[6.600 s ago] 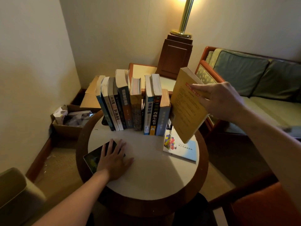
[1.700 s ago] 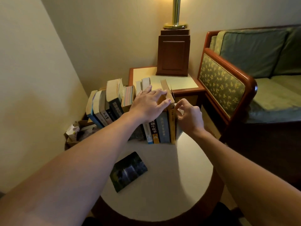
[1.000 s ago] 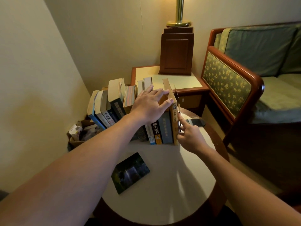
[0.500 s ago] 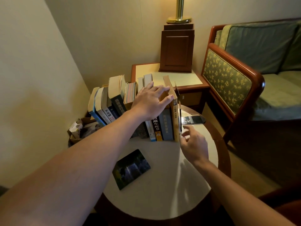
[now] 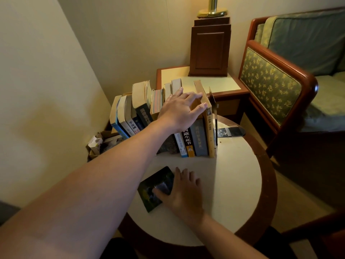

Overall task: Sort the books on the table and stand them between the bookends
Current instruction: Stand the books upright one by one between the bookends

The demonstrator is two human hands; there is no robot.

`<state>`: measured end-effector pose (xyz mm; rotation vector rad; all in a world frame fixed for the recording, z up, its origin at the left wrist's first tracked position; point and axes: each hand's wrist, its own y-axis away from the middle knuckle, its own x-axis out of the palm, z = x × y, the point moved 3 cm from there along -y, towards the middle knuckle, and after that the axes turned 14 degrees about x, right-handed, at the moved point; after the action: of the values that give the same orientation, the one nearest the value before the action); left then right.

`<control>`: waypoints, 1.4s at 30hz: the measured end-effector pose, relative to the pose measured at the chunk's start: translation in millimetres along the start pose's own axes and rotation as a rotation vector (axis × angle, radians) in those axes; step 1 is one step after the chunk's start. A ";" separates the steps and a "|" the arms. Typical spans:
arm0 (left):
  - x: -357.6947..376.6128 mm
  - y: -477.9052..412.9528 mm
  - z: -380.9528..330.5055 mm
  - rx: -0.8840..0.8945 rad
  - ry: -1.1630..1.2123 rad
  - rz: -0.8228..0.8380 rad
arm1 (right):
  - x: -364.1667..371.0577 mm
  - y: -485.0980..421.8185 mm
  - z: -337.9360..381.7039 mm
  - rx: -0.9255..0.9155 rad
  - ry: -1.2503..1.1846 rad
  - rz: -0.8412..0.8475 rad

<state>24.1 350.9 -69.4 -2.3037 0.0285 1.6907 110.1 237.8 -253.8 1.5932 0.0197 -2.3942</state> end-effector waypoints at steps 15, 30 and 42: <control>1.7 -0.3 2.7 0.001 -0.012 -0.004 | -3.8 -14.3 11.2 0.148 -0.038 0.288; 1.4 -0.4 0.5 -0.003 -0.014 -0.013 | -55.5 -12.5 -64.5 0.032 -0.701 0.164; 0.2 1.0 -0.8 -0.019 -0.026 -0.013 | -158.6 -29.2 -125.6 -0.103 -0.228 -0.189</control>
<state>24.7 349.8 -69.7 -2.2906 -0.0082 1.7211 274.5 319.1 -163.5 1.3175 0.2560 -2.6570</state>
